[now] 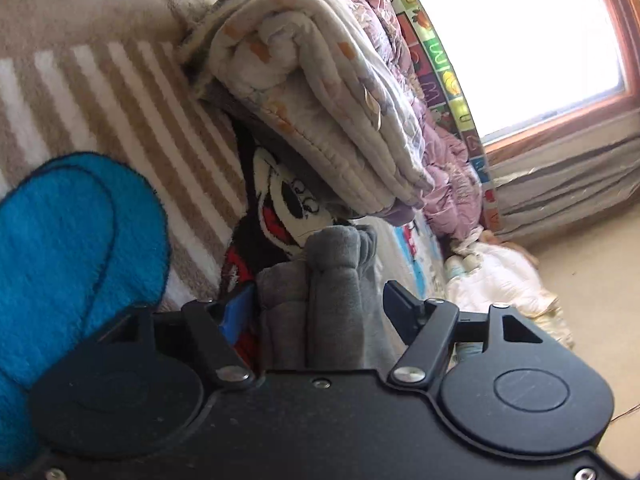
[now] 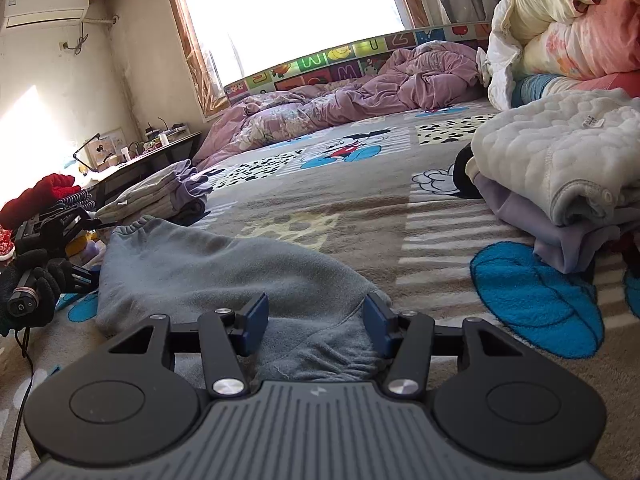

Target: Fold clothes

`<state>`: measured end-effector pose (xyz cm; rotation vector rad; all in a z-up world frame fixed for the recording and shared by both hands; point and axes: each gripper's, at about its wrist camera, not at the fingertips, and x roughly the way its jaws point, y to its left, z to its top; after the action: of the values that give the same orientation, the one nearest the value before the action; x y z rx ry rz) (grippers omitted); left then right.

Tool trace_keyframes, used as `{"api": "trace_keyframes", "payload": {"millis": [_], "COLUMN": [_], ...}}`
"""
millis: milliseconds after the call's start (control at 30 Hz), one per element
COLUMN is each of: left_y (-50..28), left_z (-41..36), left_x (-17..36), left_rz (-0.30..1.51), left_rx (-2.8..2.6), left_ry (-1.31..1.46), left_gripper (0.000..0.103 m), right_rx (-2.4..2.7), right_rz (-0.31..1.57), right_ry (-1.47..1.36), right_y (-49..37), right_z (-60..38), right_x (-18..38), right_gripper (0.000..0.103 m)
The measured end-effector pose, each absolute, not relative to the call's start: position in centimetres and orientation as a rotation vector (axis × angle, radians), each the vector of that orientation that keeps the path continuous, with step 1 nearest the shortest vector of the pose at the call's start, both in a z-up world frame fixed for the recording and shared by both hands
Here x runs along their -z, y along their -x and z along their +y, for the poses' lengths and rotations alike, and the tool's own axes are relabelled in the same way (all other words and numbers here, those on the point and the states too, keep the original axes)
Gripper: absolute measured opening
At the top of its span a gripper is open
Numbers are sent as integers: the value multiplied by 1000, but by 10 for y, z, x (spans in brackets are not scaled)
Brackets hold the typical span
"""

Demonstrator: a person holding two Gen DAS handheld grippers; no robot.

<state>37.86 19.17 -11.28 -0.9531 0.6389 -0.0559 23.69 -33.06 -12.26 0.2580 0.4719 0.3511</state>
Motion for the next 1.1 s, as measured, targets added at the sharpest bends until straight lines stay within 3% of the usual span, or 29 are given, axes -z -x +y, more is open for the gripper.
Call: {"api": "trace_keyframes", "payload": {"millis": [167, 367, 633, 1100], "left_y": [-367, -326, -271, -214], "left_z": [183, 133, -20, -175], "left_x": [100, 27, -44, 4], "left_rz": [630, 479, 291, 174], "left_rx": [0, 75, 99, 160], "left_ry": [880, 701, 202, -344], "left_gripper": [27, 26, 26, 26], "right_rx": [-350, -380, -358, -308], "right_rz": [469, 435, 372, 388], "right_ry": [-265, -332, -519, -730], "right_y": [-238, -232, -219, -211], "right_z": [-332, -344, -383, -436], "right_x": [122, 115, 108, 126], "right_gripper": [53, 53, 53, 55]}}
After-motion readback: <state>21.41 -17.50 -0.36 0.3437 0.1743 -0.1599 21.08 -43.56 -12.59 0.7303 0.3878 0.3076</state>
